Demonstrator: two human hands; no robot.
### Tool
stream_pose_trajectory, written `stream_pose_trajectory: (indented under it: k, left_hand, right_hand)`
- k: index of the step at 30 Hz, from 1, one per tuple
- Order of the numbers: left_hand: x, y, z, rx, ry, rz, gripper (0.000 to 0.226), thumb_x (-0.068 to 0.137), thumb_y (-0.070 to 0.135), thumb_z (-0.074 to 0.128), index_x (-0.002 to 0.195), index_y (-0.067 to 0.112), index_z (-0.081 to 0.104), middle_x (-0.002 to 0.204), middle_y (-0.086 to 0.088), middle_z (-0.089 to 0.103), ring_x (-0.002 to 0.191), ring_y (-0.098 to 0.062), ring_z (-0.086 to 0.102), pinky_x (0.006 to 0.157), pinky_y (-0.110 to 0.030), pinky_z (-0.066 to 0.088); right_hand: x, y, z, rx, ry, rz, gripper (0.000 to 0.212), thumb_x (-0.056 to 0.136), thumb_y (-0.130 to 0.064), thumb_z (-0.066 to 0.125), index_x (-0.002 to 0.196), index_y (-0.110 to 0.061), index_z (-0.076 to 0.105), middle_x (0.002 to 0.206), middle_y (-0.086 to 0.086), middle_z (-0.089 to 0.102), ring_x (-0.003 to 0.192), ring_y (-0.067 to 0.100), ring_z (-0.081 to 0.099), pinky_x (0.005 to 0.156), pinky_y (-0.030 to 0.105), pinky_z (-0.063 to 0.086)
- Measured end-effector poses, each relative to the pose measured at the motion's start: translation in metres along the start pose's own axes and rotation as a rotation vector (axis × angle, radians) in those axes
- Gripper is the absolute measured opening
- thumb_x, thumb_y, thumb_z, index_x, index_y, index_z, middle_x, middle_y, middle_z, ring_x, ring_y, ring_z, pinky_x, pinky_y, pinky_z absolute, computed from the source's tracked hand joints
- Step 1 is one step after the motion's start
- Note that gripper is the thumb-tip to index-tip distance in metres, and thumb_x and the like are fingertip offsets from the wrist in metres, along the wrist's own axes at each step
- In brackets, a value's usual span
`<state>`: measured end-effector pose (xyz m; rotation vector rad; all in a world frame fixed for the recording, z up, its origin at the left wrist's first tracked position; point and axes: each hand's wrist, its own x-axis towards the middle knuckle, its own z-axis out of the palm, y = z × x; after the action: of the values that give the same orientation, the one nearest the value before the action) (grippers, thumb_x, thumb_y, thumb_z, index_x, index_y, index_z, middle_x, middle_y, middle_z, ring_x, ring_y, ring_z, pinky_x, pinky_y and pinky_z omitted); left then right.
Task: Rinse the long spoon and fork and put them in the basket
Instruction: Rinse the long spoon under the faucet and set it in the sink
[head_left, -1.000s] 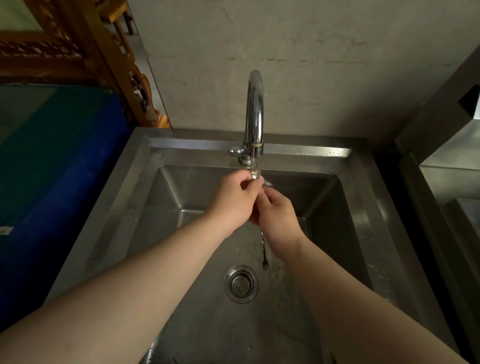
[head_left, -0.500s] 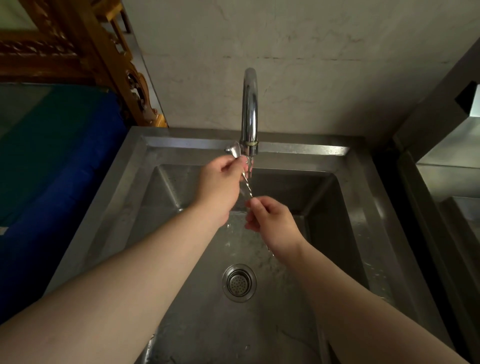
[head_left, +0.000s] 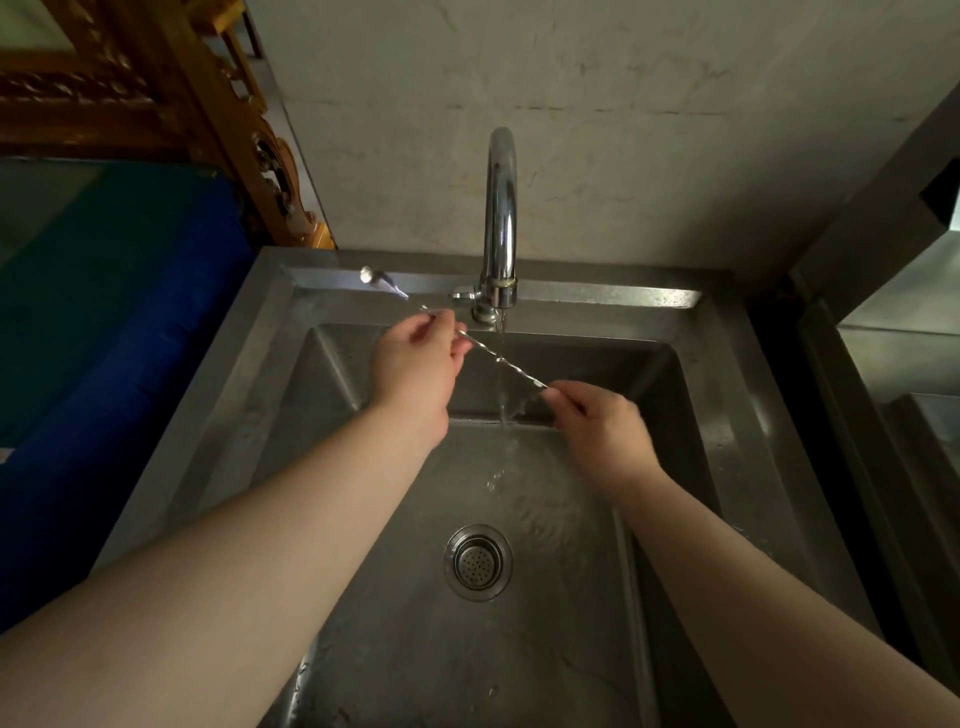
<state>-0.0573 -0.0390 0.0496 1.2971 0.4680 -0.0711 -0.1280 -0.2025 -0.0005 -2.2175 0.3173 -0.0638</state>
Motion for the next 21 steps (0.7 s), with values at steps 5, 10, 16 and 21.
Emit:
stream_pose_trajectory:
  k: [5,10,16,21]
  left_hand:
    - [0.015,-0.016,-0.013,-0.123,0.14,-0.255,0.014,0.093,0.013,0.06,0.081,0.008,0.064,0.076,-0.002,0.068,0.057,-0.004,0.066,0.057,-0.015,0.054]
    - [0.021,-0.058,-0.021,-0.186,0.094,-0.563,0.015,0.095,0.004,0.05,0.083,0.003,0.058,0.052,-0.005,0.065,0.031,-0.005,0.055,0.031,-0.012,0.039]
    - [0.004,-0.095,-0.012,-0.146,-0.013,-0.747,0.018,0.098,0.003,0.045,0.088,-0.001,0.059,0.048,-0.011,0.065,0.036,-0.014,0.062,0.032,-0.015,0.042]
    - [-0.004,-0.099,-0.001,-0.024,-0.09,-0.732,0.021,0.099,0.004,0.042,0.105,0.004,0.062,0.082,-0.011,0.07,0.055,-0.016,0.069,0.036,-0.015,0.043]
  right_hand:
    - [-0.002,-0.009,-0.017,0.364,0.046,0.085,0.012,0.087,-0.034,0.072,0.076,-0.03,0.073,0.074,-0.006,0.074,0.062,0.005,0.068,0.056,0.014,0.055]
    - [0.004,-0.046,-0.01,0.701,0.021,0.072,0.012,0.084,-0.024,0.077,0.073,-0.025,0.073,0.067,-0.002,0.073,0.062,0.012,0.069,0.058,0.019,0.055]
    - [0.013,-0.069,0.007,0.498,0.004,-0.028,0.009,0.088,-0.025,0.073,0.08,-0.021,0.073,0.057,-0.004,0.062,0.049,0.003,0.054,0.051,0.015,0.047]
    - [0.011,-0.073,0.007,0.498,-0.006,-0.038,0.017,0.091,-0.023,0.069,0.075,-0.024,0.071,0.057,0.001,0.058,0.049,0.008,0.048,0.047,0.018,0.043]
